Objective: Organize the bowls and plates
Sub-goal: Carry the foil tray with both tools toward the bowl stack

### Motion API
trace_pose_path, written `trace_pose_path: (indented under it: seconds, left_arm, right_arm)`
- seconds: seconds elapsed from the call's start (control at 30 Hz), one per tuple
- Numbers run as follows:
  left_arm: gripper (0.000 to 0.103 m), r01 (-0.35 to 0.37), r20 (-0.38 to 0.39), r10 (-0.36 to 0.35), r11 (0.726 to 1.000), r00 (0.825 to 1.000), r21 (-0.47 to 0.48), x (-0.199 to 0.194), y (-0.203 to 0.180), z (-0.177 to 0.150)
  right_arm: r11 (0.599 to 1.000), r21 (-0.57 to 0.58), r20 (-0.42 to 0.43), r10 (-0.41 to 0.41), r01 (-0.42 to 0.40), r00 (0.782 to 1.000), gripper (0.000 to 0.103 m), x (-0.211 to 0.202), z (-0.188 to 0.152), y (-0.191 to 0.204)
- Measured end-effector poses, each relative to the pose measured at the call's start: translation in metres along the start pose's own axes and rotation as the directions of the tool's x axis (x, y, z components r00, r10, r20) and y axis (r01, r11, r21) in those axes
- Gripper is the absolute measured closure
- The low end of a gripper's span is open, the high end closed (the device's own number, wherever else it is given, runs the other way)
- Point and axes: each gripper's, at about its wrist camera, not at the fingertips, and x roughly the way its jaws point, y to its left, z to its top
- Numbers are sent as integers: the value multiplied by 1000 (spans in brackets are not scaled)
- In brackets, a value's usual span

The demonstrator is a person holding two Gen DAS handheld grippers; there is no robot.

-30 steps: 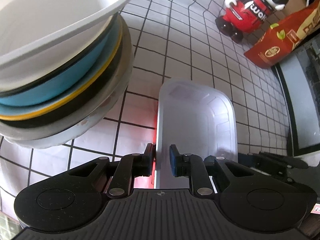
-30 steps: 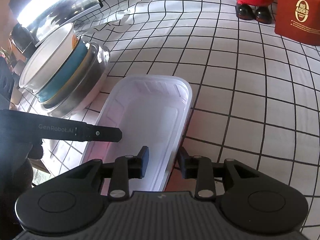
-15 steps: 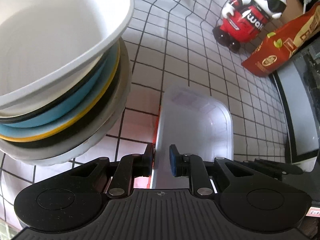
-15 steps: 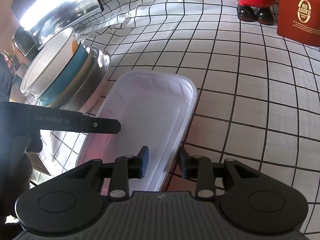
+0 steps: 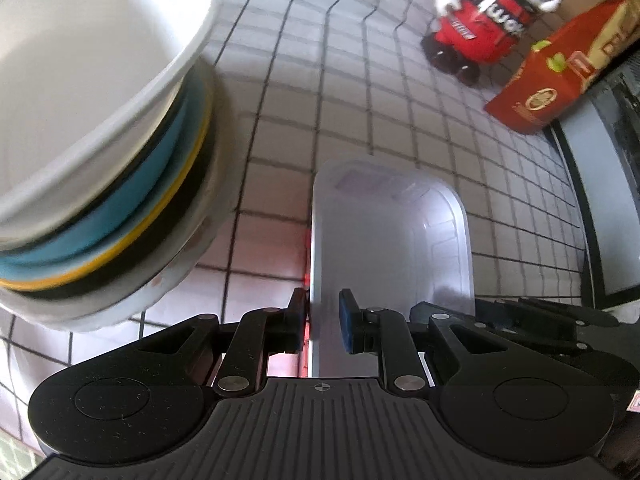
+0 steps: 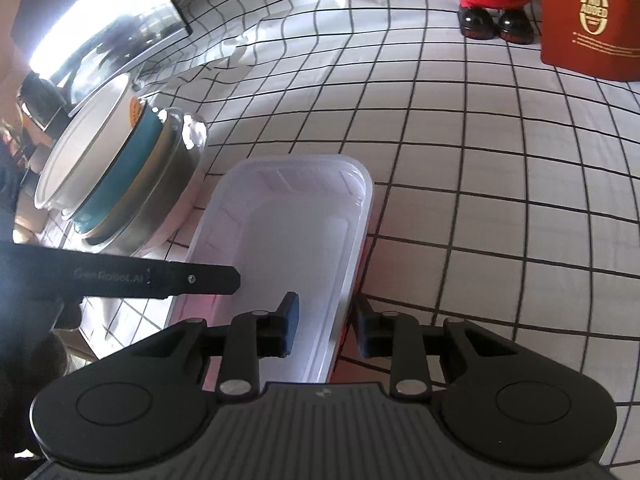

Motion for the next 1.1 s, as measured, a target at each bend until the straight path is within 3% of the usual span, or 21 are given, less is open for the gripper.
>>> trace_pose_path:
  seconds: [0.17, 0.3, 0.43, 0.53, 0.63, 0.77, 0.93, 1.1]
  left_arm:
    - [83, 40, 68, -42, 999, 997, 37, -23, -21, 13]
    - [83, 147, 115, -151, 988, 982, 43, -61, -21, 31]
    - [83, 216, 194, -217, 976, 957, 28, -110, 2, 55]
    - [83, 235, 238, -234, 972, 943, 22, -150, 34, 69]
    - [83, 240, 185, -241, 970, 953, 30, -176, 67, 83]
    - [82, 253, 109, -250, 968, 962, -8, -188, 112, 100]
    - [82, 269, 35, -269, 963, 963, -3, -167, 152, 115]
    - [82, 269, 44, -268, 963, 962, -14, -149, 176, 125]
  right_arm:
    - [999, -14, 84, -40, 41, 996, 75, -35, 17, 1]
    - [997, 5, 197, -76, 77, 977, 75, -71, 36, 13]
    - [999, 28, 307, -23, 15, 952, 75, -106, 62, 45]
    - [999, 24, 338, 14, -23, 941, 75, -112, 81, 79]
    - [1000, -3, 344, 27, -28, 938, 73, -104, 95, 123]
    - [999, 4, 293, 32, -34, 956, 72, -78, 107, 170]
    - [999, 39, 232, -13, 4, 973, 72, -43, 106, 200]
    - [996, 63, 213, -69, 57, 975, 72, -20, 103, 211]
